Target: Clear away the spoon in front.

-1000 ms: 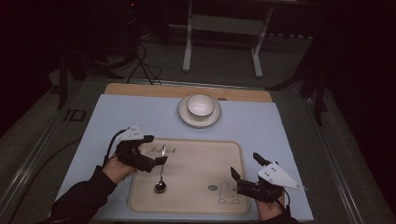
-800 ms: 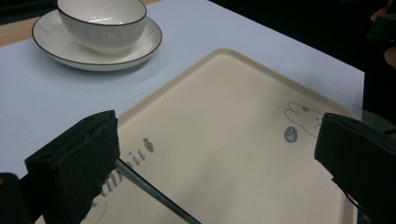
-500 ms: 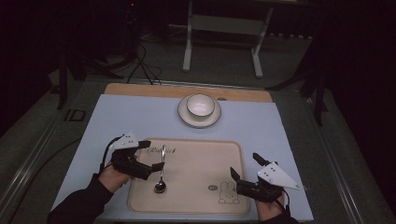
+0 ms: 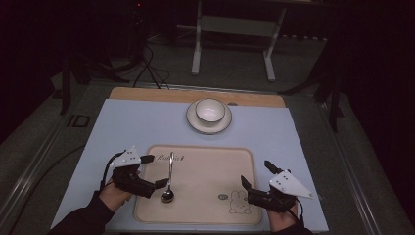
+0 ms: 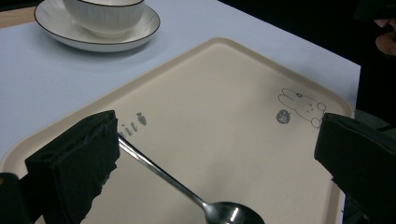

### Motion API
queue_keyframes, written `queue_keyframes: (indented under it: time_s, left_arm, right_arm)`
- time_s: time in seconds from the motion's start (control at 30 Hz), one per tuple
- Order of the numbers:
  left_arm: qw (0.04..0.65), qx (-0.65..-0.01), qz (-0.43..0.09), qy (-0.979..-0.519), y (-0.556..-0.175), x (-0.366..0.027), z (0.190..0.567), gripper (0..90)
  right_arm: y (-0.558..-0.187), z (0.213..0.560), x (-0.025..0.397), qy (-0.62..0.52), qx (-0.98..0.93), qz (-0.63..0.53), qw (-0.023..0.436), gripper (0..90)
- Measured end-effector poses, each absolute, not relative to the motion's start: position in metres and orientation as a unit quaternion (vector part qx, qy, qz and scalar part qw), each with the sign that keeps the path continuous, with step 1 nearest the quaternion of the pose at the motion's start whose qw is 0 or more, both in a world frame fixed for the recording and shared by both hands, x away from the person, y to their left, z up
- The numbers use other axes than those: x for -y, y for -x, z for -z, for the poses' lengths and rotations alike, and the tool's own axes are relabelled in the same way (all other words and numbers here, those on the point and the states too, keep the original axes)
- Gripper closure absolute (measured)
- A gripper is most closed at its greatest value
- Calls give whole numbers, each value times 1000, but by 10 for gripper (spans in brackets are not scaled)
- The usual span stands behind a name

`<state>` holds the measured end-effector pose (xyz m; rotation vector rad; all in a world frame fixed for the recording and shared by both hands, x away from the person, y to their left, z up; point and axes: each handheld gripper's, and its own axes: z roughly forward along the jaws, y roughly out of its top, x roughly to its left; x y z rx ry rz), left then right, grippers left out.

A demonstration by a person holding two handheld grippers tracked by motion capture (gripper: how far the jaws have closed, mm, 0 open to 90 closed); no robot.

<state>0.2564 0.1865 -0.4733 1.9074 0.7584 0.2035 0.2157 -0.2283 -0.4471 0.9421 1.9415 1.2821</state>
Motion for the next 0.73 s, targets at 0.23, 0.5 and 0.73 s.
queue_keyframes:
  time_s: [0.23, 0.5, 0.73]
  left_arm:
    - [512, -315, -94, -794, -254, -187, 481, 5]
    - [519, -315, -110, -787, -253, -186, 484, 5]
    - [524, -321, -99, -783, -256, -187, 491, 5]
  right_arm:
    - [-216, 447, 228, -356, -736, -485, 311, 126]
    - [-216, 449, 229, -357, -738, -485, 306, 126]
    - [-216, 449, 228, -353, -741, -484, 304, 126]
